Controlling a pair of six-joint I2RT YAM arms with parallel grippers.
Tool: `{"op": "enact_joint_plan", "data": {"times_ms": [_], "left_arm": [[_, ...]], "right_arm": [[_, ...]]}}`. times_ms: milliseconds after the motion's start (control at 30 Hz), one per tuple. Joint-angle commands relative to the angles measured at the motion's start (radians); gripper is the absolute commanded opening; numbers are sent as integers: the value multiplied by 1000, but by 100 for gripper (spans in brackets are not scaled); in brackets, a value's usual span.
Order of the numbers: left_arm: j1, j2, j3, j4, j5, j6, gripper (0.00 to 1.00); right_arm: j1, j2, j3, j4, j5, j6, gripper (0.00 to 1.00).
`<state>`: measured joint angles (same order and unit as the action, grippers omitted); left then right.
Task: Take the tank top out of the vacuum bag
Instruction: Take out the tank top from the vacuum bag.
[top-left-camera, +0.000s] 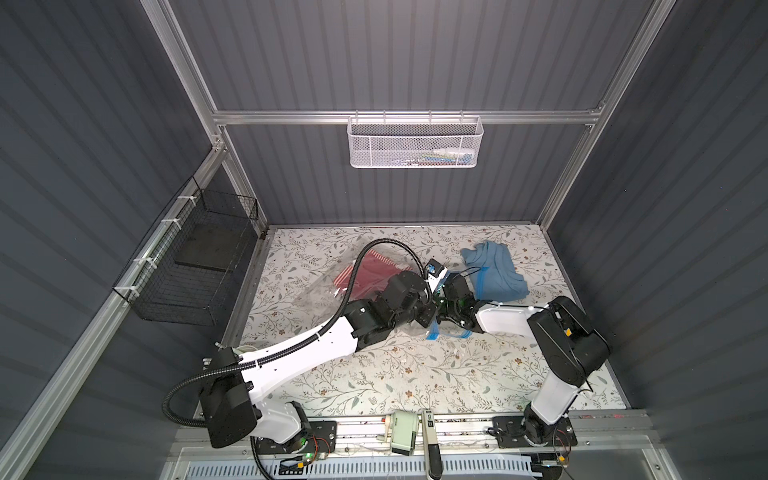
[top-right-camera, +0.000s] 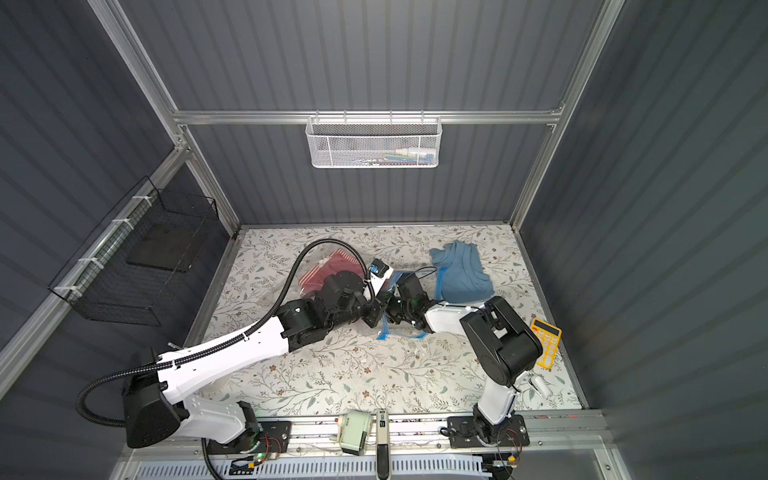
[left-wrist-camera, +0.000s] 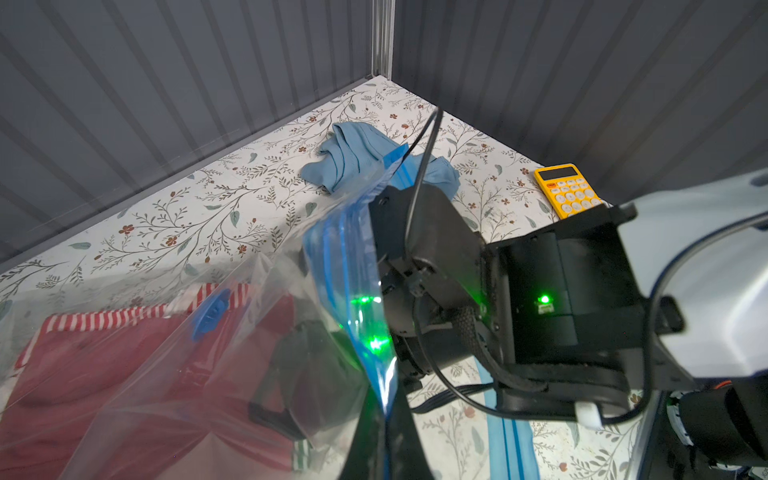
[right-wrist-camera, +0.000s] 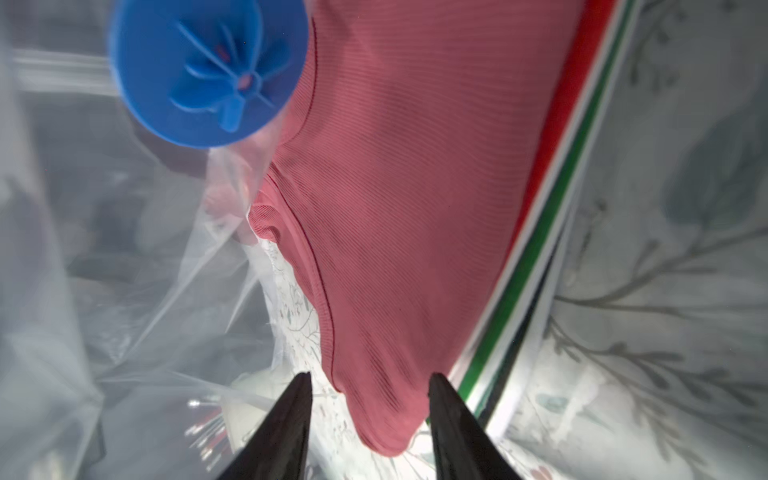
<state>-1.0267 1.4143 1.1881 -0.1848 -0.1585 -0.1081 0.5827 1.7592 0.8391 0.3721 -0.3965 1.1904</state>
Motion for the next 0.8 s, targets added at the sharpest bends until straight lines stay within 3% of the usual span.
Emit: {"op": "enact_joint_plan", "data": {"times_ms": [0, 767], "left_arm": [[4, -1, -6, 19, 12, 19, 0], [4, -13, -9, 8, 6, 16, 0]], "right_arm": [[-4, 19, 20, -8, 0, 5, 47], [1, 11, 4, -65, 4, 4, 46]]}}
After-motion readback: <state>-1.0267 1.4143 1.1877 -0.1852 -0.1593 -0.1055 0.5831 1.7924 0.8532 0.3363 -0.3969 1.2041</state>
